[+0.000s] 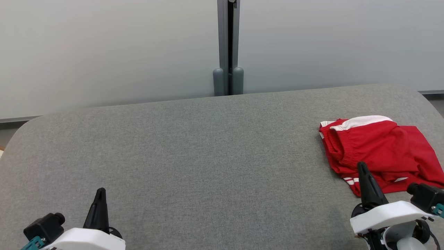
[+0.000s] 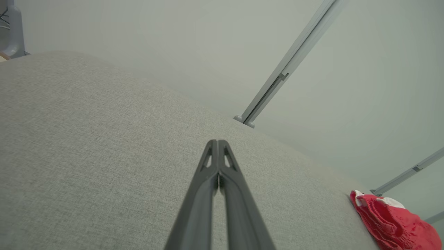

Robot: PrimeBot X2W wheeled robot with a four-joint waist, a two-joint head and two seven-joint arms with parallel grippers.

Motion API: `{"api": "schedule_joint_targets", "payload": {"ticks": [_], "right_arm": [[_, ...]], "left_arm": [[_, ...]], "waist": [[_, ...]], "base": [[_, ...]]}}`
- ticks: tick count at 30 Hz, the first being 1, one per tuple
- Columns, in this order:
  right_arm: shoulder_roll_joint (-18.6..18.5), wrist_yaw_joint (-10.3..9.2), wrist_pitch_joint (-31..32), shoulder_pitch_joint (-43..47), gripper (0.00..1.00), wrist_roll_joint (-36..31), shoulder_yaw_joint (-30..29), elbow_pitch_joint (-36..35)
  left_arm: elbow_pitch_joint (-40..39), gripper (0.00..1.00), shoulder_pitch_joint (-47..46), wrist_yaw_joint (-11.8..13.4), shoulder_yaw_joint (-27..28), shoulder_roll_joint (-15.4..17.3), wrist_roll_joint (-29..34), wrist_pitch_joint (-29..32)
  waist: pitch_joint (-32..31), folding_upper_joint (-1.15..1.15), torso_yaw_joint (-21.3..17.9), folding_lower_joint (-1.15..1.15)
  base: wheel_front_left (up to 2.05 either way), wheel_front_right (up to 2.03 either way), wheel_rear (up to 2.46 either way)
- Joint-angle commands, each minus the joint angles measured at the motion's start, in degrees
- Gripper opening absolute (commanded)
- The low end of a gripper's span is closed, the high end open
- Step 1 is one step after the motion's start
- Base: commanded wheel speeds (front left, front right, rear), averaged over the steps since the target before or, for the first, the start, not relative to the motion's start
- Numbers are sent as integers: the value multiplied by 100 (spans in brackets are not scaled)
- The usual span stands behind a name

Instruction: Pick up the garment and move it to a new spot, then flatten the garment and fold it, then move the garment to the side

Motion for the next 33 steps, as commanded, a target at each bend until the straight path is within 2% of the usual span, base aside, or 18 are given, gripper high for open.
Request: {"api": "schedule_joint_targets", "payload": {"ticks": [1, 15, 33], "right_arm": [[-18, 0, 55, -109, 0, 208, -69, -126], [78, -1, 317, -86, 0, 1390, -322, -212], [168, 0, 576, -62, 0, 2522, -568, -297]], "left_arm": [[-61, 0, -206, -53, 95, 21, -175, 32], [9, 0, -363, -306, 383, -149, -1166, 345], [84, 0, -504, -550, 660, -314, -2110, 648]], "waist": [[3, 0, 2, 0], [40, 0, 23, 0], [82, 0, 47, 0]], "base": [[0, 0, 0], [0, 0, 0], [0, 0, 0]]}}
